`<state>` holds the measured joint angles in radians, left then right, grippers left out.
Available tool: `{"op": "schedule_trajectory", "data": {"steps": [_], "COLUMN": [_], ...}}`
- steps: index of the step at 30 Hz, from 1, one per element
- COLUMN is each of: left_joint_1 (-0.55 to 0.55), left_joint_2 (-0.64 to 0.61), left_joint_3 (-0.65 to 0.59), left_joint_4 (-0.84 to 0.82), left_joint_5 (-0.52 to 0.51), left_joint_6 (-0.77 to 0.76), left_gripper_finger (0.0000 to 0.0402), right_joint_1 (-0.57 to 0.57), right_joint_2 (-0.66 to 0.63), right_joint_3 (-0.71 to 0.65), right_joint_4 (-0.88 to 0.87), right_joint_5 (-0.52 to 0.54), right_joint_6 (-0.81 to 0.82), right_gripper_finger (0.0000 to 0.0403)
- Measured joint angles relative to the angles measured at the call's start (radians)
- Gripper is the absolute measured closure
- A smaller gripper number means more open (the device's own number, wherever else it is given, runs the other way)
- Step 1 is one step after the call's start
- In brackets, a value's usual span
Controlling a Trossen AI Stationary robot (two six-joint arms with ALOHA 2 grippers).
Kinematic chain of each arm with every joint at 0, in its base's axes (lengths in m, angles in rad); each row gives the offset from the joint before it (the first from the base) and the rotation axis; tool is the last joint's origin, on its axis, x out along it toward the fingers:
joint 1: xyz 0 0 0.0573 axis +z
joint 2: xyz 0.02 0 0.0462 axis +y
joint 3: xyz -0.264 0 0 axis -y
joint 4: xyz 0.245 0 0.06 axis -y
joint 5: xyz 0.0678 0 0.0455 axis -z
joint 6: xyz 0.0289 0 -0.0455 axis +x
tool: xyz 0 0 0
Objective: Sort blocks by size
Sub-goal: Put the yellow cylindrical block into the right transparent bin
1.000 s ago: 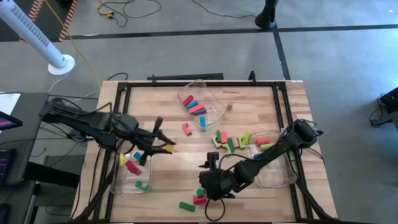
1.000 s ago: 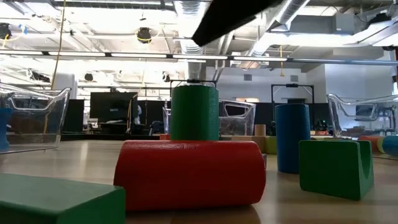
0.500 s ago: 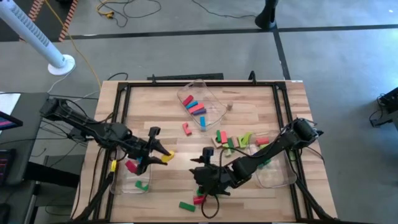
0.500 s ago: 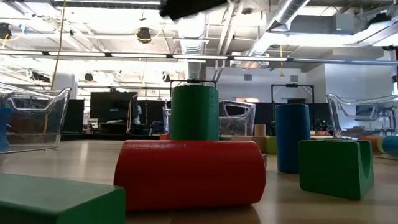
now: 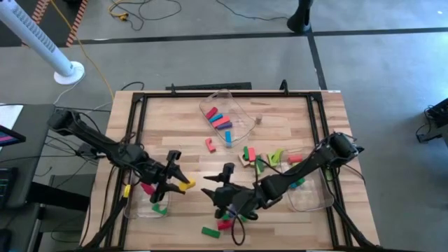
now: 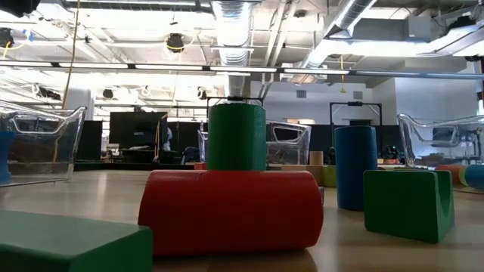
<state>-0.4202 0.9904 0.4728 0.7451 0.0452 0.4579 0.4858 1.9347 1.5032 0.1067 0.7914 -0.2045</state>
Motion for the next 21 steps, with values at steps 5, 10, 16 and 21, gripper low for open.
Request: {"op": "schedule_trajectory", "data": {"steps": [5,10,16,21], "left_joint_1": [-0.003,-0.003,-0.002,-0.002], "left_joint_2": [0.053,0.1,0.125,0.125], "left_joint_3": [0.0,0.0,0.0,0.0], "left_joint_4": [0.068,0.128,0.166,0.169], "left_joint_5": [0.0,-0.004,-0.006,-0.006], "left_joint_6": [0.008,0.031,0.035,0.029], "left_gripper_finger": [0.0278,0.0278,0.0278,0.0278], "right_joint_1": [-0.011,-0.012,-0.015,-0.018], "right_joint_2": [0.0,0.0,0.0,0.0], "right_joint_3": [0.0,0.0,0.0,0.0], "right_joint_4": [0.042,0.053,0.063,0.084], "right_joint_5": [-0.046,-0.09,-0.091,-0.097], "right_joint_6": [-0.012,-0.014,-0.018,-0.041], "right_gripper_finger": [0.0158,0.0125,0.0111,0.0111]}}
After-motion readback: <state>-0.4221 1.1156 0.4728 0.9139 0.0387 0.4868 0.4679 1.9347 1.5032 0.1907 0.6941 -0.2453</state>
